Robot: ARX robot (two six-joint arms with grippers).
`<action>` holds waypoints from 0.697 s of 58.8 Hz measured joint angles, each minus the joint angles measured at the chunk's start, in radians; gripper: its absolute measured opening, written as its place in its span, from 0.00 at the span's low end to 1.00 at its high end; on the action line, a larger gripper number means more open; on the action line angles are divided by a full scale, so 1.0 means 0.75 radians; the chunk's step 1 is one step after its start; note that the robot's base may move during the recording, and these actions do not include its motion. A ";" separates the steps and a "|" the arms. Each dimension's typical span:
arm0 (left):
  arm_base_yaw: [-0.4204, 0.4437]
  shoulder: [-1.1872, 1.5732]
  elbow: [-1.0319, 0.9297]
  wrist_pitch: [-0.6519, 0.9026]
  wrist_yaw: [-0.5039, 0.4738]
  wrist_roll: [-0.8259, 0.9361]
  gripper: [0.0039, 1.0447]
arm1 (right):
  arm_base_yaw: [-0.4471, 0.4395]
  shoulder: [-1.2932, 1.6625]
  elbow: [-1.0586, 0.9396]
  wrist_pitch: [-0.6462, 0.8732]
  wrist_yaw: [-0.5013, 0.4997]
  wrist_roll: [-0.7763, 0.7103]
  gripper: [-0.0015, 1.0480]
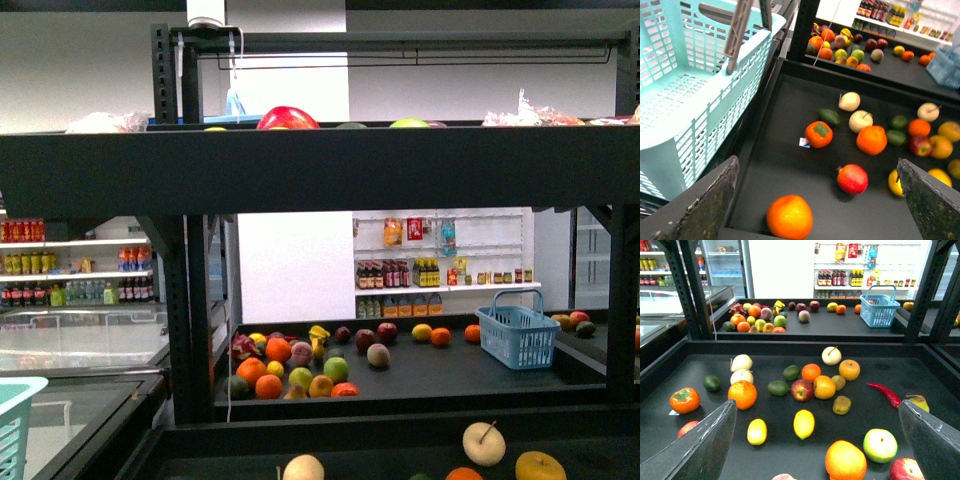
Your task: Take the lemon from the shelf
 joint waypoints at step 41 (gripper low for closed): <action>0.523 1.479 1.247 -0.034 0.525 -0.956 0.93 | 0.000 0.000 0.000 0.000 0.000 0.000 0.93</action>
